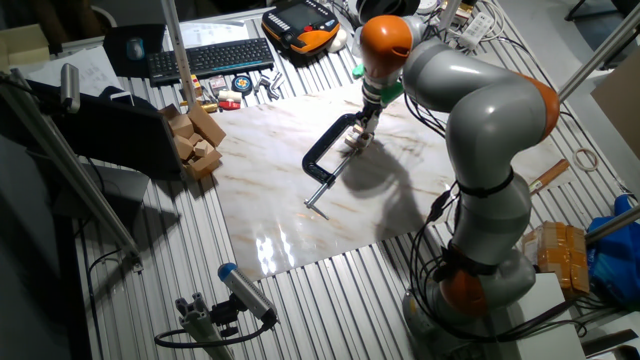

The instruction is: Take out the light bulb by rotating it

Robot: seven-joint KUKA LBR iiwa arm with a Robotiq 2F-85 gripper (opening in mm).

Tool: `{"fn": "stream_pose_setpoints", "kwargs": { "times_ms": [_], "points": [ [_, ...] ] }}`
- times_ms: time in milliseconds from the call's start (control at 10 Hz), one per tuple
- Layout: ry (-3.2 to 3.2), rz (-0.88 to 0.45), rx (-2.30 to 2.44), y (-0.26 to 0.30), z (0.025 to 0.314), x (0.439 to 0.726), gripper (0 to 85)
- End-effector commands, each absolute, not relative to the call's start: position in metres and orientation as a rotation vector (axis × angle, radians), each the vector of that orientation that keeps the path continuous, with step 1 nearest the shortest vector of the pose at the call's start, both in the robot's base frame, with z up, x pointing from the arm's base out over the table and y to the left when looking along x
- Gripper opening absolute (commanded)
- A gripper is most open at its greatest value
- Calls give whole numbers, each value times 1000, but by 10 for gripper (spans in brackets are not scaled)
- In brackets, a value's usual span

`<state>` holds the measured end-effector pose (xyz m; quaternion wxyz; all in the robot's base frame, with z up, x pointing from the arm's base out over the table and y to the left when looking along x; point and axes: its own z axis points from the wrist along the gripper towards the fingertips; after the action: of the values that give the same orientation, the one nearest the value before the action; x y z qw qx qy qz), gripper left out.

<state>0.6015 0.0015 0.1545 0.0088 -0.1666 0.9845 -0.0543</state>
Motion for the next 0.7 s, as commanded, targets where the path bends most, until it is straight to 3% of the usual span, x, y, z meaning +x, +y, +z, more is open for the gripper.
{"fn": "stream_pose_setpoints", "kwargs": {
  "times_ms": [0,600],
  "points": [
    [3074,-170,-506,-1,156,602,0],
    [3067,-90,-324,-63,163,606,0]
  ]
}}
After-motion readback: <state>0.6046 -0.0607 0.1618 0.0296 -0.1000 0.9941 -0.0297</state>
